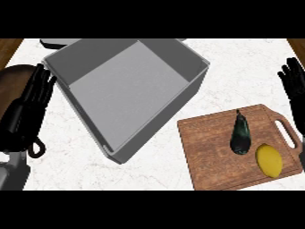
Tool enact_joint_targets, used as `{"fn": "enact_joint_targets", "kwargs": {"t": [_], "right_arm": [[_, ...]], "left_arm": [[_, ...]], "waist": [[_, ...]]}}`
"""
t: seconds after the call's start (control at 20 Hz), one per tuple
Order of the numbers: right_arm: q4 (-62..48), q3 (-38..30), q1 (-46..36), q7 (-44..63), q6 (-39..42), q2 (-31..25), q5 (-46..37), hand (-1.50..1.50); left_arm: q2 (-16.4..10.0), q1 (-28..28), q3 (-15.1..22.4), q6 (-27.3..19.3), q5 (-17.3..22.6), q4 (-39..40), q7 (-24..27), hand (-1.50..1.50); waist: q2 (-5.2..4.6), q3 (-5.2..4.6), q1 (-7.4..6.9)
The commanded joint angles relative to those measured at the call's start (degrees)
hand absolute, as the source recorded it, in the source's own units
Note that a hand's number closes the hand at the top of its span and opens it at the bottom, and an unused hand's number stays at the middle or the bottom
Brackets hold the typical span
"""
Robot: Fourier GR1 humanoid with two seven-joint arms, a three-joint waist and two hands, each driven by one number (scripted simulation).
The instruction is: Pick the eggplant from the cutting board and place it in the cardboard box
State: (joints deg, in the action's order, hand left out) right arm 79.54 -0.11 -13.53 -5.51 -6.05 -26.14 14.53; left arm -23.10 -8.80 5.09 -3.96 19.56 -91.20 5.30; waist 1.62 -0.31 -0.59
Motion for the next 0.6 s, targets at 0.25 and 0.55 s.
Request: {"fn": "enact_joint_targets", "kwargs": {"t": [0.25,0.55], "right_arm": [[-7.6,-0.3,7.0,22.3,-24.6,8.6,-6.1,-1.50],[-13.7,13.7,12.4,26.3,-27.3,-3.1,-30.6,-1.50]], "left_arm": [[-2.6,-0.7,8.1,1.0,-8.9,0.4,-4.1,0.00],[-1.5,-0.4,10.8,2.6,-8.7,-0.2,-5.6,0.00]], "waist": [[-2.06,0.11,3.28],[-3.00,-0.58,1.29]]}}
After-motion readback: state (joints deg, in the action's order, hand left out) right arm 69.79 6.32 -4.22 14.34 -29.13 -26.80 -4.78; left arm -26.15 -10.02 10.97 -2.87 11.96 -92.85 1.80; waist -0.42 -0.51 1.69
